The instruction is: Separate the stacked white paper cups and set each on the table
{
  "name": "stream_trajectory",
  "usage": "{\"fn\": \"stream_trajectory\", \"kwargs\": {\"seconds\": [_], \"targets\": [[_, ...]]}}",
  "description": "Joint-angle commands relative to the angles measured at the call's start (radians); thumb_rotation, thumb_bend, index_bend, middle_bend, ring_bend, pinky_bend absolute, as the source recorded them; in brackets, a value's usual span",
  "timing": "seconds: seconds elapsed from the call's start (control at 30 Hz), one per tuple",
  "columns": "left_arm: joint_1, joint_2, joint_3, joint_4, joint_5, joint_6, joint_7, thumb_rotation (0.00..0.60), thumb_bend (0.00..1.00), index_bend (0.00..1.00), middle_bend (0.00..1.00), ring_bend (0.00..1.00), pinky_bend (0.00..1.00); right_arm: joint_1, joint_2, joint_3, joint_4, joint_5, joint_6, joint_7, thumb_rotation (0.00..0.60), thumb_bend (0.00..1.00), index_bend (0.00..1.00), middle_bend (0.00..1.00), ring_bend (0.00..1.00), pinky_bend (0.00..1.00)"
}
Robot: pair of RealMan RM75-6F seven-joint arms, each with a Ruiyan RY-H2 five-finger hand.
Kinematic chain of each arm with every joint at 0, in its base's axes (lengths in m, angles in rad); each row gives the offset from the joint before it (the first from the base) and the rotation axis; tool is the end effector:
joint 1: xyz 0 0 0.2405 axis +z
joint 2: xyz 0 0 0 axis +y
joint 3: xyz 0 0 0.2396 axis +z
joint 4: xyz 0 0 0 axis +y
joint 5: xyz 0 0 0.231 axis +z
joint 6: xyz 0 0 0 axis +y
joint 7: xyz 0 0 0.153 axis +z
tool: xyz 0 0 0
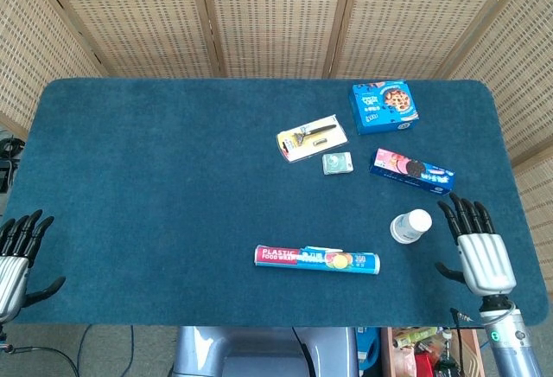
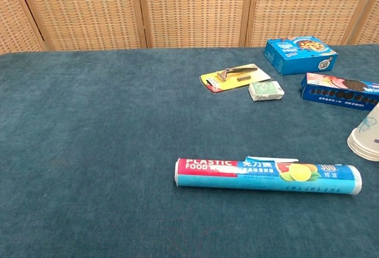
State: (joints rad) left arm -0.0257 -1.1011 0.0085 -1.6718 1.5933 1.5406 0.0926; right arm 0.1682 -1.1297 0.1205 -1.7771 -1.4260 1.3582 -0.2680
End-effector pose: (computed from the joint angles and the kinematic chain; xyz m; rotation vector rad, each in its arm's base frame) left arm -0.2920 0.1585 0.1268 -1.4484 -0.8657 -0.8724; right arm -0.2565 -0.2245 0.1096 1.4753 -0.8576 0.8462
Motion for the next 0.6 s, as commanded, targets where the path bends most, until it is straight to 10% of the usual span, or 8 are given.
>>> {"fn": "stream_trajectory", "kwargs": {"seconds": [0.03,0.6], "targets": [[-0.005,-0.003,-0.005,0.005,-0.006,-0.006,-0.003,0.6,0.2,0.0,0.0,0.0,0.0,0.057,0.024,0.041,-0.022,0.095,-0.085,-0.049,0.6,0.12,0.18,0.03,0.0,0.14],[-0.023,-0.021,-0.013,0.033,-0.035,-0.037,-0.018,0.6,0.2,0.0,0.0,0.0,0.0,0.17,-0.046,0.062,0.082,0.333,-0.24,-0.118,0.6,0.13,0.21,0.05,0.0,0.19]]}}
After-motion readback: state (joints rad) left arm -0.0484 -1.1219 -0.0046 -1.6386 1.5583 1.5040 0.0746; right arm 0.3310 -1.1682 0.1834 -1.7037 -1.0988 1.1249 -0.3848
